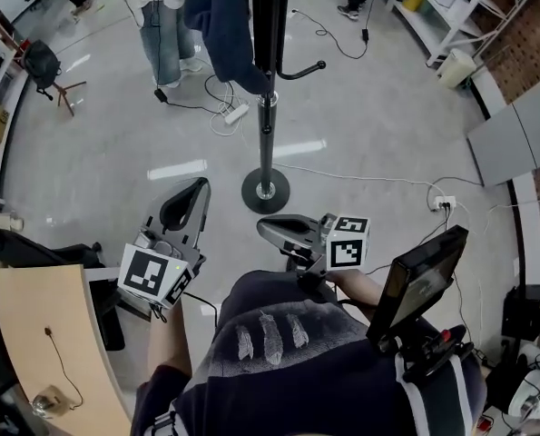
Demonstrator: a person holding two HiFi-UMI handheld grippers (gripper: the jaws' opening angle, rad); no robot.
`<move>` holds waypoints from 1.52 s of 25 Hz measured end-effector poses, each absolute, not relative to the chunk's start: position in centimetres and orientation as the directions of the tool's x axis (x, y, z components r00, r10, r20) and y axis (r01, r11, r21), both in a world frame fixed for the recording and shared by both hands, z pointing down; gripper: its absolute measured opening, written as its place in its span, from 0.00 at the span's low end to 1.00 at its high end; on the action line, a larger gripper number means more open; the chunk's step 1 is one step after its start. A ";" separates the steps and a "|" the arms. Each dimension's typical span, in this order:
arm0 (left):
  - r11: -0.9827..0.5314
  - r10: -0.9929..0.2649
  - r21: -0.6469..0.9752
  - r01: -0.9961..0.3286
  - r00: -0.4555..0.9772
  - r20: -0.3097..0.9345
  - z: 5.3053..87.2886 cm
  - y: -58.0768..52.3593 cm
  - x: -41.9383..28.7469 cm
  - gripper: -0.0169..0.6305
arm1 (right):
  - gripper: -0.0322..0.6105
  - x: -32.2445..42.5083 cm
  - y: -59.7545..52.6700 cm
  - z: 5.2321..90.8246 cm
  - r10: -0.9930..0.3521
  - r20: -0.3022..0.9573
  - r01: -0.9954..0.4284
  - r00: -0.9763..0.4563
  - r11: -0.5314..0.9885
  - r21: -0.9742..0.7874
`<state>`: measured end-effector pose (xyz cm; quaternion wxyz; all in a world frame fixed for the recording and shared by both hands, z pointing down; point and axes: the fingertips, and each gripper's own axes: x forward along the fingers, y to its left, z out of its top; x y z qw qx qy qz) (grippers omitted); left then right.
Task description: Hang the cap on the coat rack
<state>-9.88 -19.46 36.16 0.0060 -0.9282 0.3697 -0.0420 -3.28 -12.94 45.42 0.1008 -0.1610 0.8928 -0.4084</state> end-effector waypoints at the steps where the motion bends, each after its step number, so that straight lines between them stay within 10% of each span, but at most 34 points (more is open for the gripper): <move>1: -0.724 -0.690 -0.049 -0.688 0.720 0.072 36.1 -19.3 -10.1 0.04 | 0.05 -3.5 -13.0 45.3 -0.370 -0.051 -0.206 -0.928 0.621 -0.756; 38: -0.879 -0.476 0.011 -0.477 0.878 0.052 39.0 -9.8 -10.4 0.04 | 0.05 -8.3 -4.2 43.6 -0.515 -0.017 -0.353 -0.857 0.612 -0.708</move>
